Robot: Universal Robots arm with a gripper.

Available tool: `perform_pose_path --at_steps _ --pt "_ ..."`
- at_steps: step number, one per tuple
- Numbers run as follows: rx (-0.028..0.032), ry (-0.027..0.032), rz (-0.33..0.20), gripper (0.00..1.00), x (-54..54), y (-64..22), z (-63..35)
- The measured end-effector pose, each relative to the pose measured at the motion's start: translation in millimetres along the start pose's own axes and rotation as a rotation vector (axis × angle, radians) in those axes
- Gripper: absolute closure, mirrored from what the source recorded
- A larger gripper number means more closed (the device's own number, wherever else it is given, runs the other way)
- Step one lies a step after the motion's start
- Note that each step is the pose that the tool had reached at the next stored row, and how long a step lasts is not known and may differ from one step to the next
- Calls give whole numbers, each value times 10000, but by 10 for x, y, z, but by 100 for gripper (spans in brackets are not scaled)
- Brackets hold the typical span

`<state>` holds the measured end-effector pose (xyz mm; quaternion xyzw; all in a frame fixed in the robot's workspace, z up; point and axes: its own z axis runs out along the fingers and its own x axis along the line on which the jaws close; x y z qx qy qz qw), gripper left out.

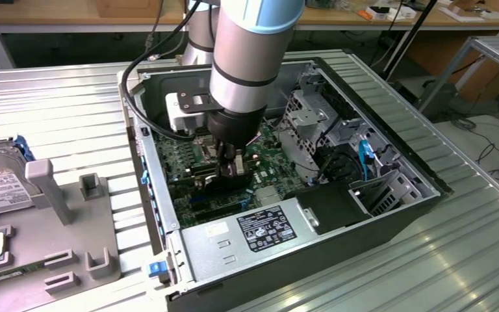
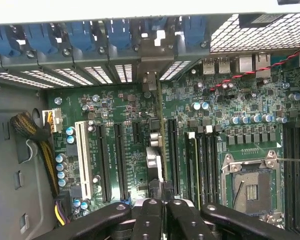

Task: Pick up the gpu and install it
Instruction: 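Press down on the gpu until it lock into place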

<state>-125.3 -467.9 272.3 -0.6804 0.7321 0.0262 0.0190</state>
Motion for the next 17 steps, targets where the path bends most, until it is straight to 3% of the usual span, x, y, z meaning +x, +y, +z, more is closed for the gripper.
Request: perform_pose_path --at_steps 6,17 --pt "-1 -4 0 89 3 38 0" --pt "-27 -224 -1 89 46 37 27"
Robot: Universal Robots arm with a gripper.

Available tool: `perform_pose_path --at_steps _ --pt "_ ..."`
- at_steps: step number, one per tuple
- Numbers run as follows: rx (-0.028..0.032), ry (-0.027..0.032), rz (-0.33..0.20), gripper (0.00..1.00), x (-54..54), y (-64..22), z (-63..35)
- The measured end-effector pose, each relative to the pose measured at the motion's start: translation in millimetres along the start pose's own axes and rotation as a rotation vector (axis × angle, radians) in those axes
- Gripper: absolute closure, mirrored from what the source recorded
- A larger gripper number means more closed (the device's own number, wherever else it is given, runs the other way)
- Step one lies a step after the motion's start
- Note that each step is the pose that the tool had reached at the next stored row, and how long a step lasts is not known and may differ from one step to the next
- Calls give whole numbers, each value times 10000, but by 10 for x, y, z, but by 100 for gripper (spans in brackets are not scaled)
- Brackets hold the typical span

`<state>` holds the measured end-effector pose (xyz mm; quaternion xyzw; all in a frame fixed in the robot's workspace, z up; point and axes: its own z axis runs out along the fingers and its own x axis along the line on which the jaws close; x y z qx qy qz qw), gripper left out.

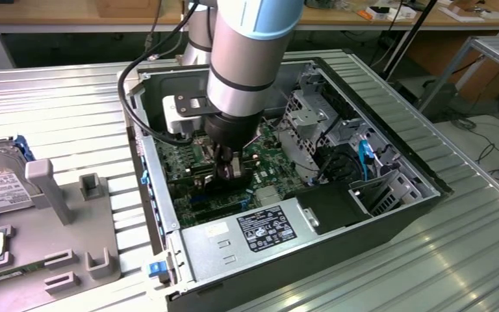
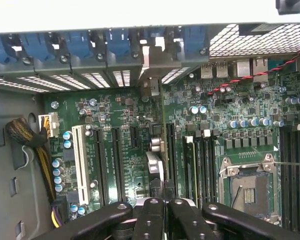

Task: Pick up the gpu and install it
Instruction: 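Press down on the gpu until it lock into place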

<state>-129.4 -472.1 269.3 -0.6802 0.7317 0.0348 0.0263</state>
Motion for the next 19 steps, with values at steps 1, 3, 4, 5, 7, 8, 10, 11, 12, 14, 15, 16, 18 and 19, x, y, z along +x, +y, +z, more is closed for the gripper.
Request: perform_pose_path --at_steps 1,3,4,5,7,8,10,11,12,14,15,16,18,19 --pt "-3 -3 0 89 11 -1 -1" --pt "-4 -3 2 89 21 0 -3" --pt "-4 -2 1 89 21 0 -3" --pt "-3 -3 0 89 22 1 -2" --pt "-4 -4 0 89 22 5 -2" --pt "-4 -5 1 89 23 9 -2" --pt "-5 -3 1 89 24 16 3" --pt "-7 1 -1 89 25 18 9" --pt "-7 2 1 89 26 22 20" --pt "-6 -4 0 89 28 23 40" --pt "-3 -12 -1 89 29 22 52" --pt "-9 -13 0 89 29 23 54" --pt "-9 -18 1 89 28 26 51" --pt "-12 -29 2 89 24 27 26"
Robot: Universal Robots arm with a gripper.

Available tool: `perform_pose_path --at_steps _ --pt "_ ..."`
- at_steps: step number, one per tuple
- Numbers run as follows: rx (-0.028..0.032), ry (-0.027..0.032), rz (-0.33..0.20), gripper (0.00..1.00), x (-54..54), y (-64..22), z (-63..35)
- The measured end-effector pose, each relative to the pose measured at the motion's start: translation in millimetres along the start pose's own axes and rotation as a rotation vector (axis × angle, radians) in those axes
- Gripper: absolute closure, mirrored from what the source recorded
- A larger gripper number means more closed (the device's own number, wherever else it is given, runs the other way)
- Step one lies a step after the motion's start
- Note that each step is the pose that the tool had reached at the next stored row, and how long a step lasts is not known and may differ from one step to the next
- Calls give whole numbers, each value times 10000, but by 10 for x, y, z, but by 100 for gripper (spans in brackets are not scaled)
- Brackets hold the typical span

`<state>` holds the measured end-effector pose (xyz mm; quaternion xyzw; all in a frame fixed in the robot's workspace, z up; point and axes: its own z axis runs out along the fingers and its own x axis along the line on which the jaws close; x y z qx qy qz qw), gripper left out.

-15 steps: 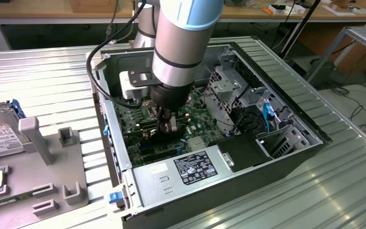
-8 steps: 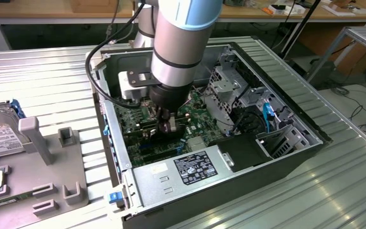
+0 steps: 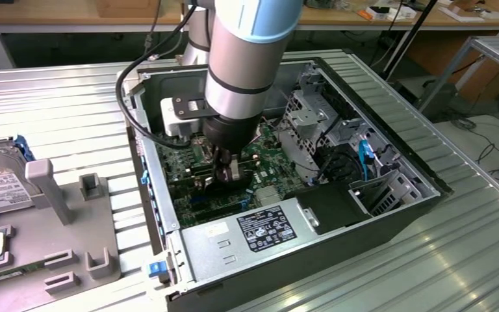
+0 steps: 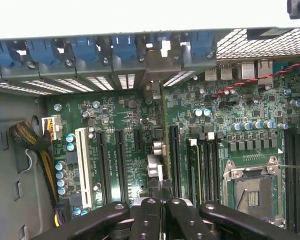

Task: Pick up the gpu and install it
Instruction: 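Press down on the gpu until it lock into place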

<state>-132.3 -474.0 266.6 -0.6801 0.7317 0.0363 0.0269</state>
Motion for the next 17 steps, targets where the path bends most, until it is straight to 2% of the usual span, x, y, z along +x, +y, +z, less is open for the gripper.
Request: perform_pose_path --at_steps 1,3,5,7,13,15,17 --pt "2 -35 3 89 -6 2 -46" --pt "-25 -2 5 89 -12 5 -157" --pt "-40 -6 5 89 -22 11 -279" --pt "-42 -31 3 89 -24 58 -353" --pt "-44 -35 4 89 1 180 -390" --pt "-43 -36 6 89 7 256 -395" --pt "-42 -39 22 89 9 296 -401"
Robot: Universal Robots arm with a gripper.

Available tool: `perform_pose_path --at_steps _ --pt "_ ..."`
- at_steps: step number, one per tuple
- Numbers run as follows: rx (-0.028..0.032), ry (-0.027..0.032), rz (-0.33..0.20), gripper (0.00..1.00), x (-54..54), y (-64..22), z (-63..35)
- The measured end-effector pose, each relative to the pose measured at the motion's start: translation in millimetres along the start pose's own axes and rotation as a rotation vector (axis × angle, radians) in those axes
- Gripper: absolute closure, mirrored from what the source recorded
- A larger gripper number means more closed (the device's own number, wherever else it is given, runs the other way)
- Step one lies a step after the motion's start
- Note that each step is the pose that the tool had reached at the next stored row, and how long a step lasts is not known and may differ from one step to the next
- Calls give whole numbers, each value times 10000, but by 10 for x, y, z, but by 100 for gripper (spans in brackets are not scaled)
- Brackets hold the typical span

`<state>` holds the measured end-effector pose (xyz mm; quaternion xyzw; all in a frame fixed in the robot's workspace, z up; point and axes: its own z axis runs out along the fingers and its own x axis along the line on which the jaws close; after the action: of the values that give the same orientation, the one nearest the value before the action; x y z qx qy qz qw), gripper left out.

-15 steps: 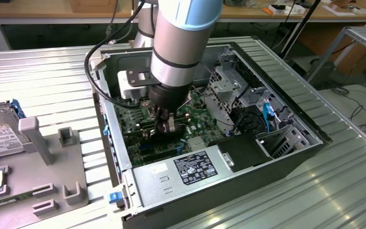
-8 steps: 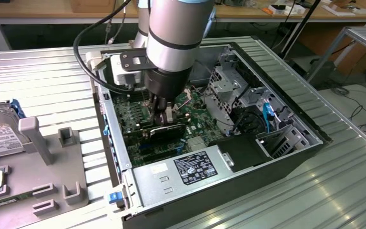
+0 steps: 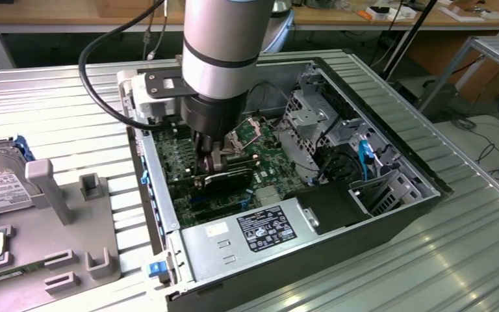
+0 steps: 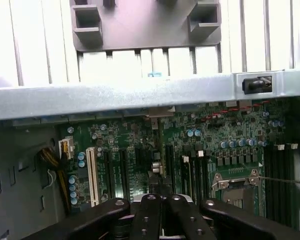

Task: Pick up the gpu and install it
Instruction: 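Press down on the gpu until it lock into place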

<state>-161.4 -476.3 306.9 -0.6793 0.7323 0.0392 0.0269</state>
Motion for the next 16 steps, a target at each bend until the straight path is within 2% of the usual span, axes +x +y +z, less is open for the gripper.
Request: perform_pose_path --at_steps 6,7,8,11,14,16 --pt "-3 -24 46 89 6 120 -27" --pt "-12 -27 51 89 7 134 -32" --pt "-46 -42 58 89 7 148 -44" --pt "-137 -170 75 89 12 231 -71" --pt "-200 -231 91 89 19 280 -73" --pt "-222 -339 93 89 28 296 -73"
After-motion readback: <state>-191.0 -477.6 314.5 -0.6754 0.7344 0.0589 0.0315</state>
